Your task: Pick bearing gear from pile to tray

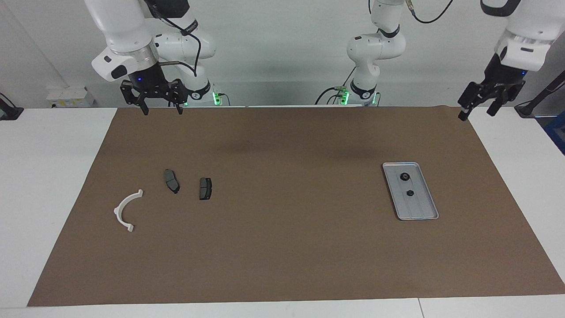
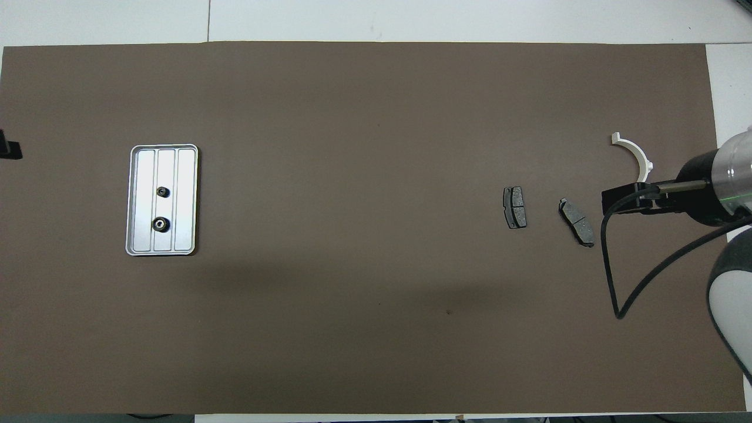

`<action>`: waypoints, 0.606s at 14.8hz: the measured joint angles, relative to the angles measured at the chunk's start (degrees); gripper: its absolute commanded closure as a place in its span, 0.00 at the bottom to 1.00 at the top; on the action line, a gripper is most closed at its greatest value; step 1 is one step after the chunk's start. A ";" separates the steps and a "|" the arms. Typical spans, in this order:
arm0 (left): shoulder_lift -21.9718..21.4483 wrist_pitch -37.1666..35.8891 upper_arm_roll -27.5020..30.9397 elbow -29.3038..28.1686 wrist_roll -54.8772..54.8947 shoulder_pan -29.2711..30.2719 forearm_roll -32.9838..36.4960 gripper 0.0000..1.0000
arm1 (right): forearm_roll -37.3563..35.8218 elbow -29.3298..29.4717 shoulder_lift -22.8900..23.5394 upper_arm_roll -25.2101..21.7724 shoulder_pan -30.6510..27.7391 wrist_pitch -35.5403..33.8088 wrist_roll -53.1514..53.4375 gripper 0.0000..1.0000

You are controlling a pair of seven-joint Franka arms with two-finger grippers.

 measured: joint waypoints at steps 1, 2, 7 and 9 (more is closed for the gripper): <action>-0.61 -1.03 -0.21 0.41 0.00 -0.01 0.00 0.00 | 0.00 0.00 0.00 -0.11 -0.11 0.00 0.00 0.00; -0.99 -2.01 -0.52 0.35 0.00 -0.08 0.00 0.00 | 0.00 0.00 0.00 -0.21 -0.21 0.00 0.00 0.00; -2.24 -4.18 -0.97 -5.60 0.00 -3.40 0.38 0.00 | 0.00 0.00 0.00 -0.32 -0.40 0.00 0.00 0.00; -2.43 -5.65 -0.17 -6.21 0.00 -5.39 0.57 0.00 | 0.00 0.00 0.00 -0.32 -0.40 0.00 0.00 0.00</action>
